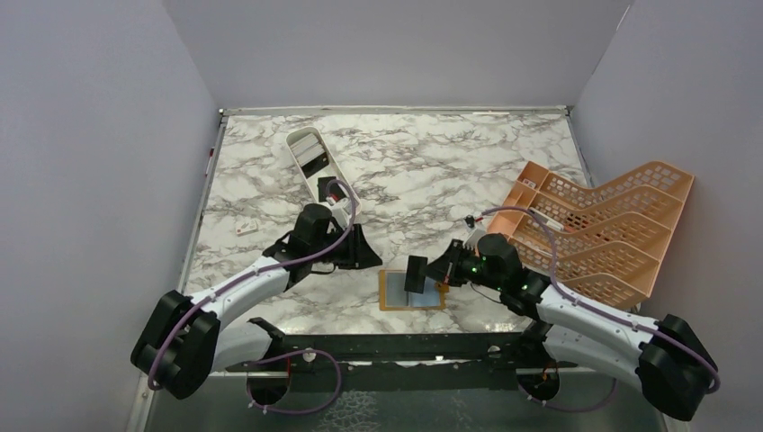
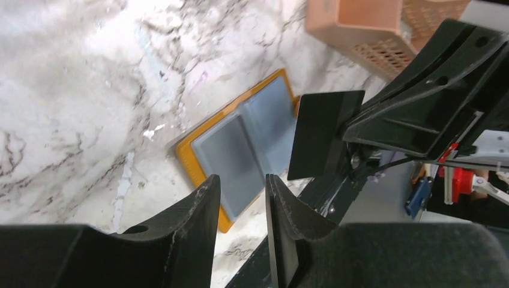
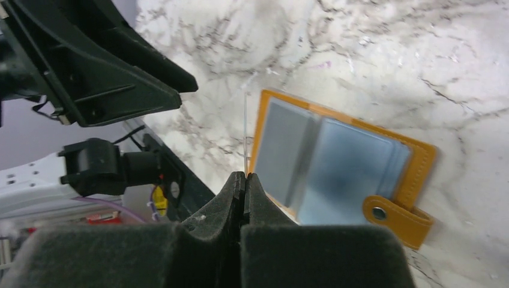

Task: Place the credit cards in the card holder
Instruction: Pick up the credit card from the storage box, then insert the credit card into the card holder.

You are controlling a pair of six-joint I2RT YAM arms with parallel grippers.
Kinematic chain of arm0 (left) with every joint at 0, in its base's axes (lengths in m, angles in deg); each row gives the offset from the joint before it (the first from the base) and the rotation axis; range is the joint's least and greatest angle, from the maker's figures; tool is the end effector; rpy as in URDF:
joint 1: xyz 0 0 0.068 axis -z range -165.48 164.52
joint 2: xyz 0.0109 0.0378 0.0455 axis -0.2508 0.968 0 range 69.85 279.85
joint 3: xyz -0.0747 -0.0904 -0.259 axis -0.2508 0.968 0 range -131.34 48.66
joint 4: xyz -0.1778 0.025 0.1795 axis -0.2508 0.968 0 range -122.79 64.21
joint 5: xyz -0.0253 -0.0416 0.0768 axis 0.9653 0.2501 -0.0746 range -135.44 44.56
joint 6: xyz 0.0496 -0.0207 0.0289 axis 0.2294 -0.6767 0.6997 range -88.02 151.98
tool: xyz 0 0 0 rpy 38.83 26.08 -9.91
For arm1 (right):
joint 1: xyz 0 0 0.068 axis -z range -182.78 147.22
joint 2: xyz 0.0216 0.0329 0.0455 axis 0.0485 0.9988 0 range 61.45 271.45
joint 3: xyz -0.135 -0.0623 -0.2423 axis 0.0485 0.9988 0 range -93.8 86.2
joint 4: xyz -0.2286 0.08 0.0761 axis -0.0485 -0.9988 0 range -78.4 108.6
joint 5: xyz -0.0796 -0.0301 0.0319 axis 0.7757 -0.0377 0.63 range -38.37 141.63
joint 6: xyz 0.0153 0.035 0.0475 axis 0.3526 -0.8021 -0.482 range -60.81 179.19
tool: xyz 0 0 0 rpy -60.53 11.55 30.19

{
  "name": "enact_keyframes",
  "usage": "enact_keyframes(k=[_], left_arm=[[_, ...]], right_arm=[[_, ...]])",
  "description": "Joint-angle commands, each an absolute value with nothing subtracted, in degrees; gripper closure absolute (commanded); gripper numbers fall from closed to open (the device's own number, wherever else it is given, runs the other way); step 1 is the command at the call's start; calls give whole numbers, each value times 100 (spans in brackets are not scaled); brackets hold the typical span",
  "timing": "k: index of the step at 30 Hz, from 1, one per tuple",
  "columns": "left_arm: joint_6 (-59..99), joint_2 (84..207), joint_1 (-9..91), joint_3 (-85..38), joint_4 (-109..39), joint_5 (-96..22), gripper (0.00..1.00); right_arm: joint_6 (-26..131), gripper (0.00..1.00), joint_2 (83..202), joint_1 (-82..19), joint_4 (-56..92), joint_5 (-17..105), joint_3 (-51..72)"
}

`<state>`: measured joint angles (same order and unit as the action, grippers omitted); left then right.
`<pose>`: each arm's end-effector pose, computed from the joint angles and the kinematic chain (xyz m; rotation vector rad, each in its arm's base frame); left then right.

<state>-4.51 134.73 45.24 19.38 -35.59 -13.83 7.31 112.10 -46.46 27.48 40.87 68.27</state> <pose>0.1815 -0.1357 0.2131 0.2386 2.3136 -1.2354 0.1282 0.1342 0.2012 0.0227 2.2106 1.2043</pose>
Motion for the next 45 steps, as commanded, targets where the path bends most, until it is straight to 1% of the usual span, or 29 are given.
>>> enact_keyframes(k=[1, 6, 9, 11, 15, 24, 30, 36, 45], left_arm=[[-385, 13662, 4818, 2160, -3718, -1864, 65], [-458, 13845, 5044, 2338, -3955, -2095, 70], [-455, 13982, 5148, 2389, -4086, -2160, 81], [-449, 14121, 5211, 2411, -4151, -2228, 85], [-462, 14364, 5311, 2448, -4372, -2251, 88], [-482, 14805, 5429, 2497, -4677, -2193, 90], [-484, 14934, 5451, 2561, -4695, -2193, 93], [-480, 15008, 5461, 2615, -4678, -2279, 93], [-476, 14975, 5469, 2660, -4667, -2303, 93]], right_arm=[[953, 99, 11521, -4673, 2674, 4352, 6914], [944, 99, 11698, -4673, 2693, 4627, 6985], [930, 99, 11740, -4673, 2794, 4660, 7039], [906, 99, 11765, -4673, 2862, 4698, 7070], [829, 99, 11828, -4673, 3013, 4776, 7153], [625, 99, 11957, -4673, 3412, 4614, 7283], [569, 99, 11850, -4673, 3445, 4628, 7315], [616, 99, 11763, -4673, 3406, 4691, 7299], [644, 99, 12167, -4673, 3708, 4680, 7403]])
